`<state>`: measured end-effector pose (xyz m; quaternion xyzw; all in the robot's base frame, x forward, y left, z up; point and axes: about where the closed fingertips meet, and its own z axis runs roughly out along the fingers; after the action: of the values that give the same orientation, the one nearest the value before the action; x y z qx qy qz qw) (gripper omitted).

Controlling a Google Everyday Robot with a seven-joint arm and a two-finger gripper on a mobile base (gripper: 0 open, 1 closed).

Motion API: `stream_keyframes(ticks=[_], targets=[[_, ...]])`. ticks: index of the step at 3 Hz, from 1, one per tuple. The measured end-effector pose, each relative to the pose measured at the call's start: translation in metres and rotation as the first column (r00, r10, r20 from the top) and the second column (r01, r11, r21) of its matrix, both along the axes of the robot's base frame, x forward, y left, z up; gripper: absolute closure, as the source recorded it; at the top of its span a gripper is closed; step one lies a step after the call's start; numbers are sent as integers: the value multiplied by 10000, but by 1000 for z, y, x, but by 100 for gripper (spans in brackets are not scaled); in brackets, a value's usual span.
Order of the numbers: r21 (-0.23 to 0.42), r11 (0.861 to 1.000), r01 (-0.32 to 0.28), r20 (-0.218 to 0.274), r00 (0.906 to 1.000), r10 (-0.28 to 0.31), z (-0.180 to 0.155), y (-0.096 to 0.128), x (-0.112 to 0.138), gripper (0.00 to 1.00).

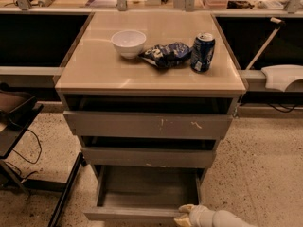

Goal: Open bottom drawer

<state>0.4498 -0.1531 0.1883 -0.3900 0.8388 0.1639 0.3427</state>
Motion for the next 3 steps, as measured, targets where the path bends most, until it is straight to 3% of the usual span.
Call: stream_keyframes(ticks=[1,3], targets=[[-13,9996,-297,-248,9993,296,-9,2,-24,100],[-12,9996,-298,-248,9992,298,-2,3,-24,58]])
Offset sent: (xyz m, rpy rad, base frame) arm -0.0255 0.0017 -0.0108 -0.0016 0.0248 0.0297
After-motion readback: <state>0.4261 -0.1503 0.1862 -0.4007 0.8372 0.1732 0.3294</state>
